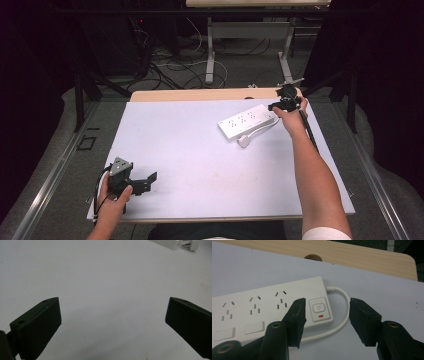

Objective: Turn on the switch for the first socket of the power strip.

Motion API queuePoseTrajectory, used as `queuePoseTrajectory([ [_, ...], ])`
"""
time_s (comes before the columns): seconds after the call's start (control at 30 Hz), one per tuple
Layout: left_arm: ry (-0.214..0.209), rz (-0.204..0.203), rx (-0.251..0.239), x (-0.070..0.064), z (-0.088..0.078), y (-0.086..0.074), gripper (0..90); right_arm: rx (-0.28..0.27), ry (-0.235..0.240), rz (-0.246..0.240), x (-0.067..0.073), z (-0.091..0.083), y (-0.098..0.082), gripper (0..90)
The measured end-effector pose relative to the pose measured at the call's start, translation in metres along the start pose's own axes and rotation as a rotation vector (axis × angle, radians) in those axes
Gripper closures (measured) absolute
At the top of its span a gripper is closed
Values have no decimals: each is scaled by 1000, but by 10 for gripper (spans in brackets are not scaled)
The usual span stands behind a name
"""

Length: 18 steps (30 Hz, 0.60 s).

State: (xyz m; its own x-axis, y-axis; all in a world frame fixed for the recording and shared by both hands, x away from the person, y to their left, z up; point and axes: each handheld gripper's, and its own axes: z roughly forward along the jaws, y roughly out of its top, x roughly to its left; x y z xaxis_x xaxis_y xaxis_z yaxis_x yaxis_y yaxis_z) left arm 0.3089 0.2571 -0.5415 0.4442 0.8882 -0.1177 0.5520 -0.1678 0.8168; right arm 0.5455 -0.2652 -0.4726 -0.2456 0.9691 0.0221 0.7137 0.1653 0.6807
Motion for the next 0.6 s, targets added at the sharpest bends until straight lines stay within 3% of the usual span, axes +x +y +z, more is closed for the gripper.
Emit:
queuePoseTrajectory([
  [0.27,-2,-1,2,0,0,0,2,21,26,-26,8,11,-2,482],
  [0.43,-2,-1,2,0,0,0,1,35,9,-66,13,16,-3,474],
  [0.6,-2,-2,2,0,0,0,2,45,89,-37,16,23,-5,547],
])
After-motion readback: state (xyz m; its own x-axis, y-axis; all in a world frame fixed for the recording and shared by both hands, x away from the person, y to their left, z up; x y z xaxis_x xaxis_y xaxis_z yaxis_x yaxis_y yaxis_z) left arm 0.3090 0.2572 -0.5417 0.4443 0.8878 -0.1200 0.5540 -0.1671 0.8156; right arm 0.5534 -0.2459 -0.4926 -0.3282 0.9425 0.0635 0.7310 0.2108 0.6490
